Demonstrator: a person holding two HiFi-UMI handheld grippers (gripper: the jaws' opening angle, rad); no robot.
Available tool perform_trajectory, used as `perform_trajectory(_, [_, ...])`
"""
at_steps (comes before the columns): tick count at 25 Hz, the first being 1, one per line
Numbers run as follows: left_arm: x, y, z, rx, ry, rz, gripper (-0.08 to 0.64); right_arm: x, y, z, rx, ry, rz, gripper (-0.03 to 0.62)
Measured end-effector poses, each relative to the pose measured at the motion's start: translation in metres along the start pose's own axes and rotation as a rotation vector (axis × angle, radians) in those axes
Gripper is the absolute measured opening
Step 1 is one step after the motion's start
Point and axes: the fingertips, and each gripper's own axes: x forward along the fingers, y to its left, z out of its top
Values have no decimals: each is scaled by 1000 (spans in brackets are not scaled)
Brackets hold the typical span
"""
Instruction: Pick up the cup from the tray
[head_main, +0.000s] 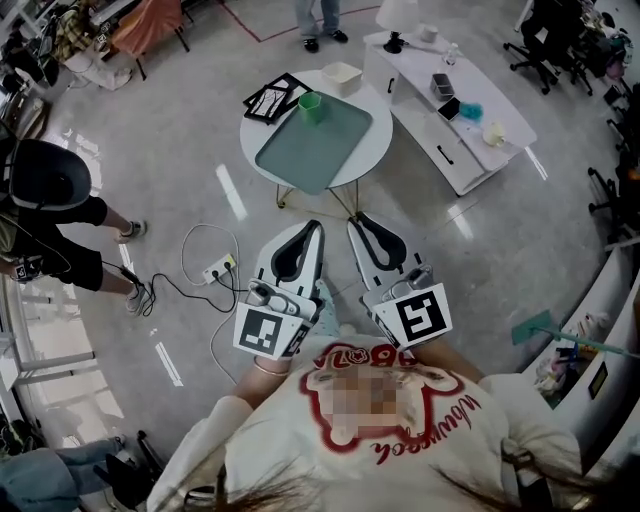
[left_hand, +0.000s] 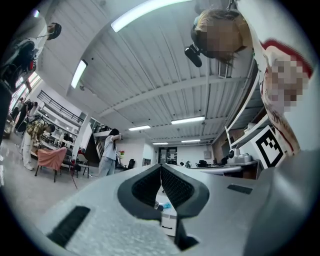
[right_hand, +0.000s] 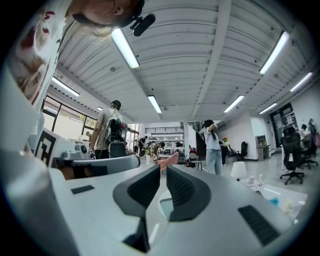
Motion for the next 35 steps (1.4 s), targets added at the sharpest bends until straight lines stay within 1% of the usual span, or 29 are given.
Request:
perform_trajectory(4, [20, 30, -11, 4, 3, -4, 15, 33, -17, -7, 0, 10, -12, 55])
perform_trajectory(9, [49, 78, -12, 4, -2, 4, 15, 84, -37, -10, 2, 9, -24, 55])
perform_trajectory(13, [73, 118, -18, 10, 12, 2, 14, 128, -55, -9, 6, 9, -38, 55])
perform_trajectory(20, [120, 179, -23, 7, 31, -31, 15, 198, -90, -9, 20, 7, -85, 55])
perform_trajectory(23, [139, 204, -30, -13, 46, -42, 14, 225, -104, -14, 13, 11, -109, 55])
perform_trajectory(25, [152, 216, -32, -23, 55, -56, 15, 239, -113, -19, 8, 20, -125, 55])
perform_trajectory(28, [167, 231, -36, -19, 61, -69, 15, 252, -125, -26, 5, 39, -144, 55])
perform_trajectory(35, [191, 244, -52, -30, 77, -71, 14, 265, -151, -41, 22, 82, -164, 55])
